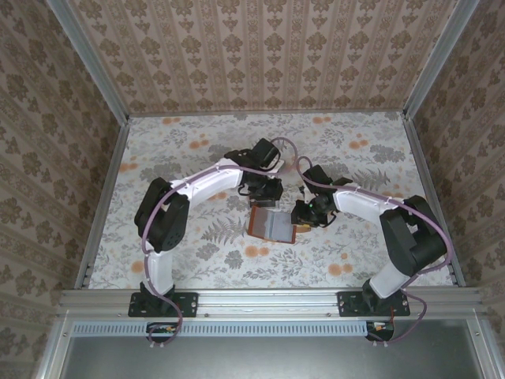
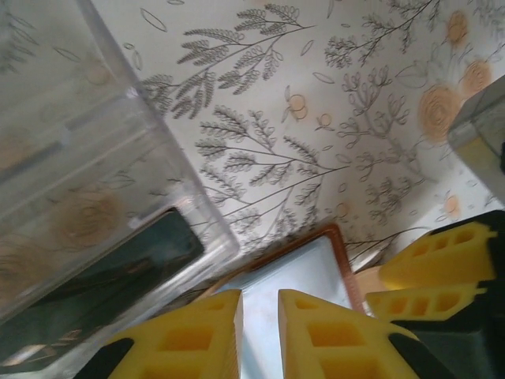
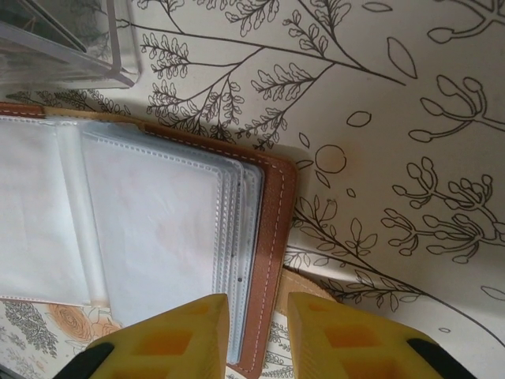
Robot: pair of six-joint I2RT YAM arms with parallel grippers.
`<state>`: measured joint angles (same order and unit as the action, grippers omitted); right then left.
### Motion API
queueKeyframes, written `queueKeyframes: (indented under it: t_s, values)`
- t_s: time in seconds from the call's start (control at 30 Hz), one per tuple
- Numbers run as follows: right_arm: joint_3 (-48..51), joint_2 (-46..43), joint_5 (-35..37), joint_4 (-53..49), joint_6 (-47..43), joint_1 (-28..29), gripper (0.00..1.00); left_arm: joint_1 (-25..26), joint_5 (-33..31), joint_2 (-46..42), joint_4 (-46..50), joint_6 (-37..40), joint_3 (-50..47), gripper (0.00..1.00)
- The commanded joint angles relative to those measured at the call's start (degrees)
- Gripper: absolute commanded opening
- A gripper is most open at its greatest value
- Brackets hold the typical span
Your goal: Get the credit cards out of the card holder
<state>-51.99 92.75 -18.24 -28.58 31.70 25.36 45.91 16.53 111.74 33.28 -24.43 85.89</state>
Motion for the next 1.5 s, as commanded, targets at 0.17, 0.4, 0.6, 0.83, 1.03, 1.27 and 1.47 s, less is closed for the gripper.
queueKeyframes:
  t_s: [0.17,0.4,0.6,0.83,1.03,1.27,1.47]
  values:
    - [1.1,1.54,-0.77,0.63,-0.5,-0.14,0.22,4.18,6.14,-1.11,-10.22,-16.29,-7.41,0.16]
    - [1.8,2.6,0.67,0.24,-0.73,-0.14,0.2,6.08,6.85,0.4,-15.01,-20.94,-10.88,0.12]
    - [1.92,3.87,2.16,-0.29,-1.31,-0.14,0.2,6.74,7.8,1.63,-16.66,-22.45,-12.05,0.12]
    - [1.94,4.13,2.06,-0.16,-1.34,-0.13,0.2,6.73,6.67,2.61,-15.7,-23.65,-13.12,0.11]
    - [1.89,4.4,2.16,-0.34,-1.62,-0.13,0.2,6.68,7.19,3.09,-15.78,-23.69,-14.24,0.11]
    - [1.99,4.43,2.56,-0.65,-1.86,-0.14,0.2,6.59,3.29,2.17,-10.26,-21.43,-13.72,0.15]
    - [1.91,4.43,2.69,-0.78,-1.92,-0.12,0.21,6.39,-1.94,1.63,-2.65,-18.07,-11.08,0.22]
